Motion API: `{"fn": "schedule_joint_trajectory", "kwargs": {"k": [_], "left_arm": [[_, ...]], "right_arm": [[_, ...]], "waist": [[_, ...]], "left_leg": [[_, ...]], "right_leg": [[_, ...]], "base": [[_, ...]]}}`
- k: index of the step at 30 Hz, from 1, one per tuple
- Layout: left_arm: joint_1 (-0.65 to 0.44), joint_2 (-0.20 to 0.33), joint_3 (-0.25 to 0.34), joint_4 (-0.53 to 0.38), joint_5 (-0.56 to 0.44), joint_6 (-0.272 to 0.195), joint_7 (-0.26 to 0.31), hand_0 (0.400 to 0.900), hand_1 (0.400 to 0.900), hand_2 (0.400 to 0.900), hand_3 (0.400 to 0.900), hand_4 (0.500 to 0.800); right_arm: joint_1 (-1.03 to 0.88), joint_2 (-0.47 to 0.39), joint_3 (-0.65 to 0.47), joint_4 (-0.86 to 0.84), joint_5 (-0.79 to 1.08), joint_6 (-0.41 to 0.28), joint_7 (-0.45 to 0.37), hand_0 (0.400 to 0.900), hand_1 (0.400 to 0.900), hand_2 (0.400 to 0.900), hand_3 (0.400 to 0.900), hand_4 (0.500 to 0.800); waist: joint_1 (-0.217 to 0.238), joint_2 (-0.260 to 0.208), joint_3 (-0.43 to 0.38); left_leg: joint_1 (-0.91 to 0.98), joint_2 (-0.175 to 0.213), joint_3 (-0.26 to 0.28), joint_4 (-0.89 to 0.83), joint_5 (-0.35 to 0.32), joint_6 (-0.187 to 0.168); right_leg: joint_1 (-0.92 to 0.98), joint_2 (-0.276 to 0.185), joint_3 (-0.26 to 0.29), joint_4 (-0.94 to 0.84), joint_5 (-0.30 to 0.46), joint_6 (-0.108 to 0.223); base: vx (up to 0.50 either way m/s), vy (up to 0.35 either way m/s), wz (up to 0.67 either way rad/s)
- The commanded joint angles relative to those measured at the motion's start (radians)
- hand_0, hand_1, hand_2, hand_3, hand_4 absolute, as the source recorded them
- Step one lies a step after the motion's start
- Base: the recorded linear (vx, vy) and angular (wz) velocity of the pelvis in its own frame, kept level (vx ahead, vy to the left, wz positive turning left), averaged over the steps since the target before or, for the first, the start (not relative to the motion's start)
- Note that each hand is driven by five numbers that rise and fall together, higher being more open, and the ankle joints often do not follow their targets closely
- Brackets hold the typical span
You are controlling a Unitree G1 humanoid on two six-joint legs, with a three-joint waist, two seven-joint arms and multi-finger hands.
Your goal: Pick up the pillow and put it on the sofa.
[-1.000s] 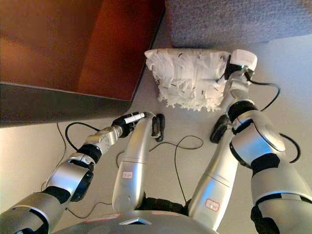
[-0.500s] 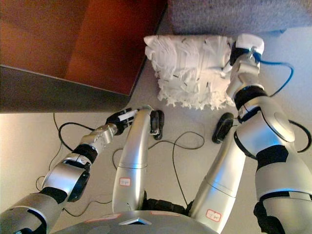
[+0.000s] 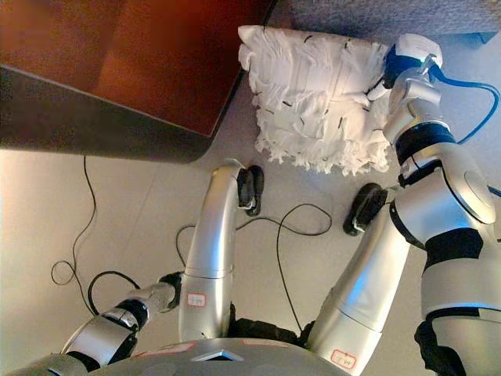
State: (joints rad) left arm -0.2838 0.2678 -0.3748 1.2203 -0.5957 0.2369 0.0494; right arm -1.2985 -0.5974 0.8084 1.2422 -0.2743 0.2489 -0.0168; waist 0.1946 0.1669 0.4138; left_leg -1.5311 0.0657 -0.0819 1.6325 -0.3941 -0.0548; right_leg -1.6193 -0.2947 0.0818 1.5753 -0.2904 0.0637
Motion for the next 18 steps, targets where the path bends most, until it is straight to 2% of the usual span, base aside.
{"fn": "schedule_joint_trajectory", "kwargs": {"k": [1, 5, 9, 13, 18], "left_arm": [[-0.038, 0.039, 0.000, 0.011, 0.007, -0.004, 0.019, 0.900, 0.900, 0.900, 0.900, 0.800], [-0.023, 0.035, 0.002, 0.007, 0.018, -0.023, 0.023, 0.900, 0.900, 0.900, 0.900, 0.800], [0.009, 0.030, 0.021, 0.001, 0.046, -0.038, 0.016, 0.900, 0.900, 0.900, 0.900, 0.800], [0.034, 0.023, 0.030, -0.010, 0.043, -0.054, 0.034, 0.900, 0.900, 0.900, 0.900, 0.800], [0.044, 0.025, 0.045, -0.021, 0.075, -0.050, 0.063, 0.900, 0.900, 0.900, 0.900, 0.800]], "right_arm": [[-0.009, 0.018, -0.016, -0.036, 0.062, -0.026, 0.008, 0.400, 0.400, 0.400, 0.400, 0.500], [0.002, 0.019, -0.032, -0.040, 0.076, -0.045, -0.002, 0.400, 0.400, 0.400, 0.400, 0.500], [0.034, 0.014, -0.055, -0.061, 0.066, -0.083, -0.009, 0.400, 0.400, 0.400, 0.400, 0.500], [0.076, 0.008, -0.073, -0.118, 0.053, -0.109, -0.006, 0.400, 0.400, 0.400, 0.400, 0.500], [0.159, 0.002, -0.101, -0.198, 0.035, -0.123, -0.003, 0.400, 0.400, 0.400, 0.400, 0.500]], "waist": [[0.011, 0.031, 0.106], [0.006, 0.026, 0.106], [-0.005, 0.016, 0.106], [-0.009, -0.007, 0.069], [-0.001, -0.044, 0.029]], "left_leg": [[0.025, 0.038, -0.008, -0.048, 0.025, 0.021], [0.093, 0.057, -0.001, -0.100, 0.040, 0.020], [0.232, 0.092, 0.015, -0.223, 0.078, 0.011], [0.402, 0.107, 0.040, -0.421, 0.129, -0.003], [0.654, 0.095, 0.074, -0.705, 0.194, -0.012]], "right_leg": [[0.131, -0.034, 0.063, 0.086, -0.140, -0.079], [0.189, -0.035, 0.050, 0.039, -0.126, -0.082], [0.313, -0.038, 0.025, -0.085, -0.087, -0.075], [0.452, -0.053, -0.027, -0.283, -0.011, -0.040], [0.669, -0.087, -0.101, -0.523, 0.081, 0.009]], "base": [[-0.03, -0.050, 0.01], [0.00, -0.029, -0.04], [0.04, -0.004, -0.16], [0.07, 0.039, -0.23], [0.10, -0.003, -0.13]]}}
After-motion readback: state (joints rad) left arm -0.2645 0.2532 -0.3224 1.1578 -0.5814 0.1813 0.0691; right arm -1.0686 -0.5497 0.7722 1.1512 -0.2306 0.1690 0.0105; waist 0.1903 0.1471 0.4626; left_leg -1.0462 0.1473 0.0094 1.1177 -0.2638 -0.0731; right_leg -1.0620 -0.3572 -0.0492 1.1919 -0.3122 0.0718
